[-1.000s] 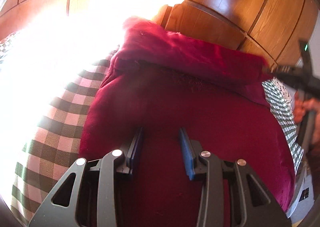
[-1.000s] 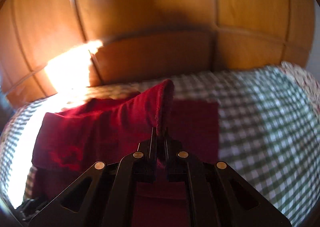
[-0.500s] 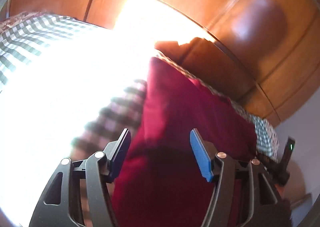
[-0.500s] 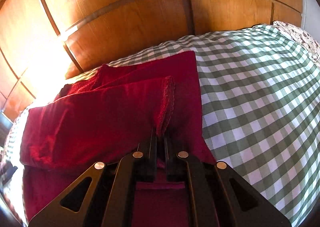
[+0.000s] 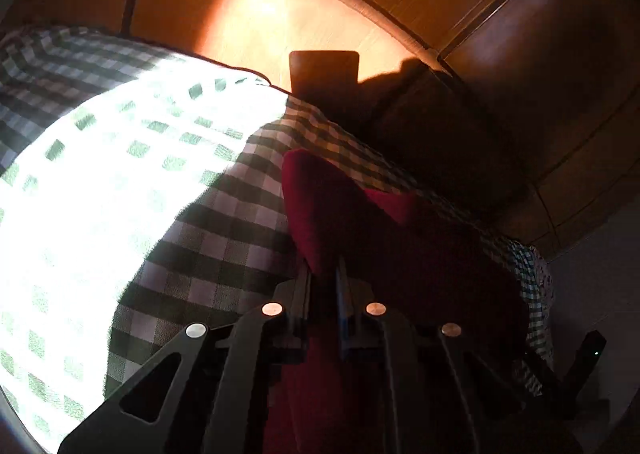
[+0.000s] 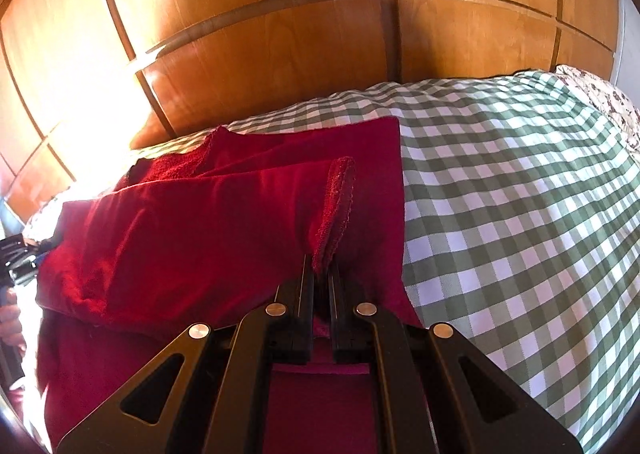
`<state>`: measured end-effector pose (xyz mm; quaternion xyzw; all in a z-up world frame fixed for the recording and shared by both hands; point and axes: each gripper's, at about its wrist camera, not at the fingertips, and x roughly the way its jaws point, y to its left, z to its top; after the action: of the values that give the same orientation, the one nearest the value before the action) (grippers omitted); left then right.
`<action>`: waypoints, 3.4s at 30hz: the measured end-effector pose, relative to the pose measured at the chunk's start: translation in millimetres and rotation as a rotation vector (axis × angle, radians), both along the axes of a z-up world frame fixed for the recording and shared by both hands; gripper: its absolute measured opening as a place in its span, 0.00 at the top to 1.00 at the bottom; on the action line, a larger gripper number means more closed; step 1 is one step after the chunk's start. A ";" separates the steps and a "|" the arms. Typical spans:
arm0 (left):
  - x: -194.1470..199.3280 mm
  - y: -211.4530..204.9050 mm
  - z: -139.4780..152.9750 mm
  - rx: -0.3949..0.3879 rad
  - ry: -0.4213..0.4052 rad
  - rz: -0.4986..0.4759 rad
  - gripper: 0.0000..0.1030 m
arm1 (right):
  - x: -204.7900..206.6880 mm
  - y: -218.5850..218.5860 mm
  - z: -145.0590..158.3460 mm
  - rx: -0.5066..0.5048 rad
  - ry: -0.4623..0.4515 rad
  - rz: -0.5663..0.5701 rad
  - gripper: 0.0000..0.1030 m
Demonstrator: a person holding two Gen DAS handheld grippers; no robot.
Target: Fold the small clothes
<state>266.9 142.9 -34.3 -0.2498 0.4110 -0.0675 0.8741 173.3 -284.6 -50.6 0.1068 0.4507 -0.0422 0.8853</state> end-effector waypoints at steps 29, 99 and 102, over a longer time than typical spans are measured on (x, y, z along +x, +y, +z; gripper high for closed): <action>-68.7 -87.2 -34.5 0.499 0.017 -0.032 0.67 | -7.4 44.0 -13.6 -0.091 0.040 0.109 0.44; -269.8 -52.5 -11.8 0.460 0.048 -0.045 0.42 | -99.3 21.2 2.9 -0.086 0.102 0.057 0.09; -288.7 -35.4 -13.8 0.417 0.061 -0.068 0.43 | -128.0 12.3 3.0 -0.064 0.143 0.083 0.09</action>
<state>-21.8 107.5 -48.1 -0.0516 0.4504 -0.0028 0.8913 45.4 -272.3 -47.6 0.0564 0.5150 -0.0271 0.8549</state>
